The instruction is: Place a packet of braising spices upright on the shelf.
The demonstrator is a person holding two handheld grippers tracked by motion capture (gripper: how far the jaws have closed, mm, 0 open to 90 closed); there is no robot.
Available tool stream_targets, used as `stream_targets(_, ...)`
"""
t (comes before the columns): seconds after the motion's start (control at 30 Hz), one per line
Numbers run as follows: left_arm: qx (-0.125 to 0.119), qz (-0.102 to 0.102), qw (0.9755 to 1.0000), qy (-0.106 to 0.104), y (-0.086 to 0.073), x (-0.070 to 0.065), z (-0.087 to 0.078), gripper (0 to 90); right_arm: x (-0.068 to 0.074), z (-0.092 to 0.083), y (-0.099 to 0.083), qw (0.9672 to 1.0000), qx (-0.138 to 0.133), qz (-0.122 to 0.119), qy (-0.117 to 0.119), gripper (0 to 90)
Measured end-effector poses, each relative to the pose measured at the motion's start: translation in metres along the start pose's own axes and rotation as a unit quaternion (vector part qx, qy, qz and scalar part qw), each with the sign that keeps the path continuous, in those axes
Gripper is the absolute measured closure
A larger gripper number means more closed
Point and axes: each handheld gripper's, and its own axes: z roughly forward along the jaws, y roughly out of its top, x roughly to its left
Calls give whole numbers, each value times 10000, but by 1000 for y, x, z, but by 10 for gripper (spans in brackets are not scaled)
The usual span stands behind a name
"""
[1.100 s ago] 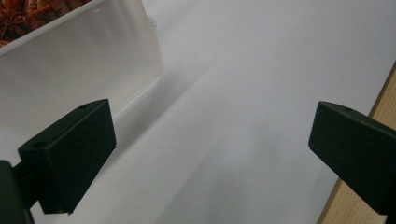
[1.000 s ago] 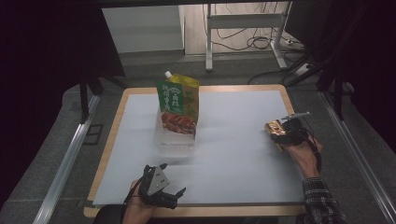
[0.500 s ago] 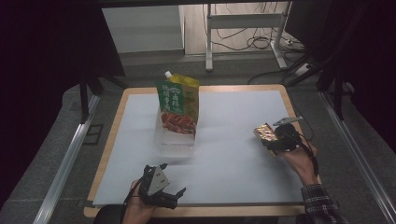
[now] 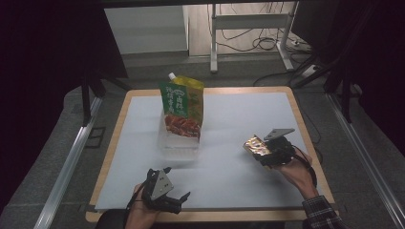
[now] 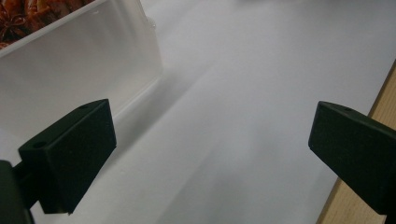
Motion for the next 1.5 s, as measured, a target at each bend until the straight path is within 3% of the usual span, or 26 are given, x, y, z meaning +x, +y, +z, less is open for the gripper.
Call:
stream_targets(0.17, 0, -3, 10000, 0, 0, 0, 0, 5, 16, 5, 0, 9993, 51, -301, 228, 320)
stream_targets(0.33, -6, -4, 10000, 6, 0, 0, 0, 4, 25, 13, -1, 9979, 217, -528, 309, 320)
stream_targets(0.6, 2, -1, 10000, 8, 0, 1, 0, 4, 20, 22, -6, 9968, 439, -503, 440, 310)
stream_targets(0.77, 11, -12, 10000, 6, 0, 0, 1, 4, 19, 18, -2, 9969, 404, -443, 512, 266)
stream_targets(1.07, 36, -5, 10000, 27, 0, 0, 2, 4, 15, 11, 5, 9947, 740, -420, 578, 246)
stream_targets(1.27, 47, -11, 10000, 34, 0, 0, 2, 5, 15, 15, 15, 9918, 1029, -484, 575, 244)
stream_targets(1.5, 48, -9, 10000, 34, -1, 1, 2, 5, 20, 28, 29, 9856, 1457, -610, 607, 245)
